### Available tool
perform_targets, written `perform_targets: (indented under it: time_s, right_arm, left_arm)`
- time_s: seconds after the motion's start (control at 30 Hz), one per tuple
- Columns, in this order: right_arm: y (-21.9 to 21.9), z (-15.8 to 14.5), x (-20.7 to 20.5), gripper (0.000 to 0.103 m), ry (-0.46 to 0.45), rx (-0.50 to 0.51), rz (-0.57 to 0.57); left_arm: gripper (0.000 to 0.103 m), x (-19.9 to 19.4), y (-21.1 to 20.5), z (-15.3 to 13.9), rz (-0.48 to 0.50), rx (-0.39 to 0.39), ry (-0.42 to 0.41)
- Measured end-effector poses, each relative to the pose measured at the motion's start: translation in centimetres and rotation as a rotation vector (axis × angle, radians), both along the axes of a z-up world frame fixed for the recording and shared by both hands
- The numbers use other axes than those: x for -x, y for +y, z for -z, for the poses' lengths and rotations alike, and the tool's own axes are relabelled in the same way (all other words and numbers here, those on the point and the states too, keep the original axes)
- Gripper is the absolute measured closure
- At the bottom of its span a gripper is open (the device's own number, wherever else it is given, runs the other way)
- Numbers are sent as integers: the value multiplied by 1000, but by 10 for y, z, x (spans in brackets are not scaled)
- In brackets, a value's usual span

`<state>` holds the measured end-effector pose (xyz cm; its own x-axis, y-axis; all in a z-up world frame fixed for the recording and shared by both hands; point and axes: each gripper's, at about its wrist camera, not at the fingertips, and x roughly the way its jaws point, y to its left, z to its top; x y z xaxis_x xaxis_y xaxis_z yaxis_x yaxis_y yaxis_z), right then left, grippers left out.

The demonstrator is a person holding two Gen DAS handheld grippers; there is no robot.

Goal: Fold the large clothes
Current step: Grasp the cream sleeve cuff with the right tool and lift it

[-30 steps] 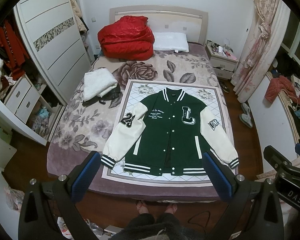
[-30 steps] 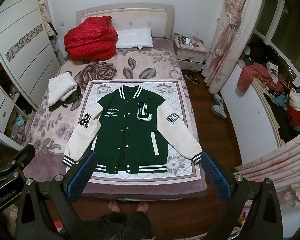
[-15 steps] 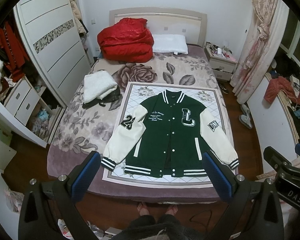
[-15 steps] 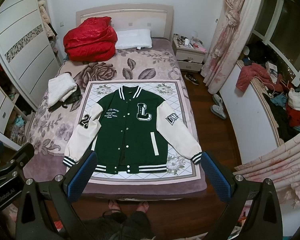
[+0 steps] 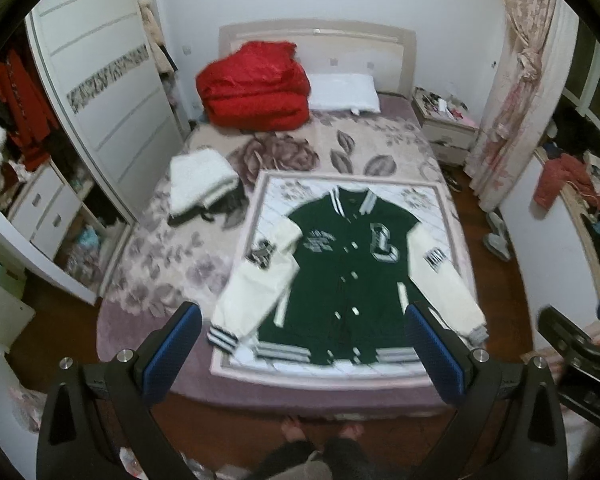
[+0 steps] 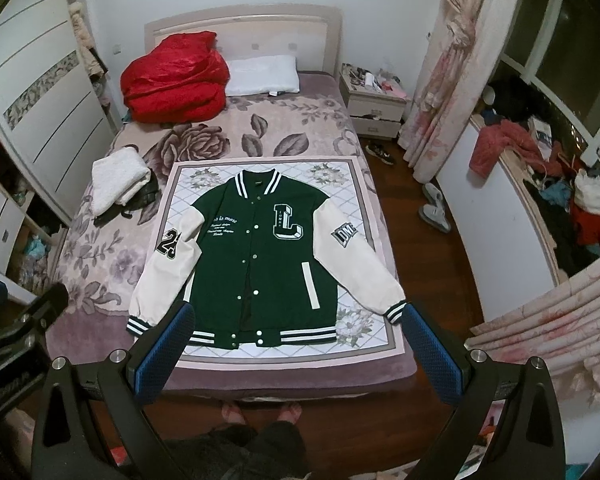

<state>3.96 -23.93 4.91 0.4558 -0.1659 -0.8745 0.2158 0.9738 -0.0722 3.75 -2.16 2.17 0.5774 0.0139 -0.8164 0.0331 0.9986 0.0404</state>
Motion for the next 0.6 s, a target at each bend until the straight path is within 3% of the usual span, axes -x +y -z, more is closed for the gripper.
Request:
perform_targets:
  time_s: [0.1,0.23,0.3,0.43,0.6]
  right_arm:
    - [-13,18,-18,0,-6,-46,41]
    - [-45,80,-39,0,33,-115,143]
    - [-72,131,-48,1,60,-176,228]
    - [-118,232,-56,27,129,-235,377]
    - [-182,386,-55,32,177,-440,539]
  left_arm:
    - [0,-24,5,26,-26,-81,-70]
    - [0,-63,9,79,-45,-117,-72]
    - [0,-85,10,114,-47,-116,-38]
    - [0,-125,-7,200,-51,-172,45]
    - [0,-154,-28,298,-46,-154,154]
